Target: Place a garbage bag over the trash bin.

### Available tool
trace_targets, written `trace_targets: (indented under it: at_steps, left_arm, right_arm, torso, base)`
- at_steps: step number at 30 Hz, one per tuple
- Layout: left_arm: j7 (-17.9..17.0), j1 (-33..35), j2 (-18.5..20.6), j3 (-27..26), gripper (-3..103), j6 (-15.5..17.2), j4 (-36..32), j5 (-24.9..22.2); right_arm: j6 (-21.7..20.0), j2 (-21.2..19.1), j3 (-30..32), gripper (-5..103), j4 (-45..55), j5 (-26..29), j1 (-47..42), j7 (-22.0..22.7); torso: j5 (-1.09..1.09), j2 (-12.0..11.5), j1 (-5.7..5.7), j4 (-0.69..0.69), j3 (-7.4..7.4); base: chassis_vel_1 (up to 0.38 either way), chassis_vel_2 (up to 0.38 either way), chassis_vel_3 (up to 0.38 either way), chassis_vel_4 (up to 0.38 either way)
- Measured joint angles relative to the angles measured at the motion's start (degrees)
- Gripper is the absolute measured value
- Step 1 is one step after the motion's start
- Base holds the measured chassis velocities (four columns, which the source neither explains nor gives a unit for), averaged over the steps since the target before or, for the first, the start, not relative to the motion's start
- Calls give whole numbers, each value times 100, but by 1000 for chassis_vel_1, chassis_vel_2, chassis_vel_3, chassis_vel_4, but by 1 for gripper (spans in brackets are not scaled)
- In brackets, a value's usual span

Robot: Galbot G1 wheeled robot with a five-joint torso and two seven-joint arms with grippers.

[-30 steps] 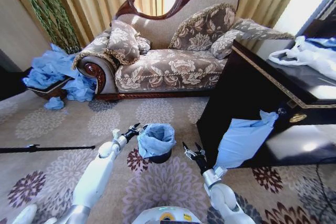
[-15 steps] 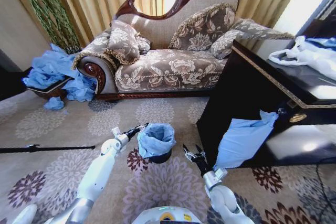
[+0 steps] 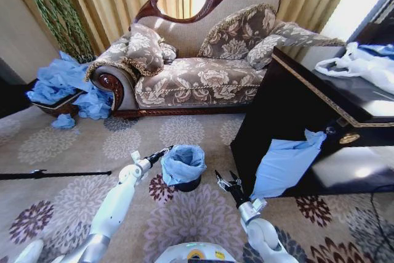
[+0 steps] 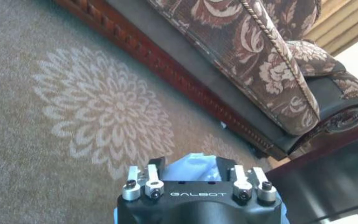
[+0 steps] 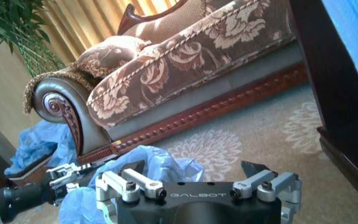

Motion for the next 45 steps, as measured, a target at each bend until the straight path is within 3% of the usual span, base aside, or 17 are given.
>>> trace_targets:
  at_steps: [5,7,11,13,16,28,45]
  left_arm:
    - [6,13,-12,-8,34,-25,32,43]
    - [6,15,-13,-9,34,-27,35,45]
    - [7,19,-24,-20,13,-53,74,66]
    - [7,19,-24,-22,13,-61,82,67]
    - [-16,4,-41,-39,1,-107,162,59]
    - [-52,-62,-160,-57,0,-218,569,76]
    - [144,-193,-392,-43,0,-484,1331,525]
  right_arm:
    - [9,-32,10,100,4,4,9,1]
    - [11,-33,11,100,6,4,6,1]
    - [26,-41,16,100,4,2,-7,1]
    - [26,-45,16,100,3,1,-6,0]
    - [27,-56,7,100,-18,-20,-8,-7]
    - [29,-47,-14,100,-20,-74,-36,-42]
    - [46,44,-18,100,14,-124,-48,-85]
  torso:
    - [0,0,0,0,0]
    - [0,0,0,0,0]
    - [0,0,0,0,0]
    - [0,0,0,0,0]
    - [0,0,0,0,0]
    - [0,0,0,0,0]
    - [0,0,0,0,0]
  base:
    - [0,0,0,0]
    - [0,0,0,0]
    - [0,0,0,0]
    - [0,0,0,0]
    - [0,0,0,0]
    - [0,0,0,0]
    - [0,0,0,0]
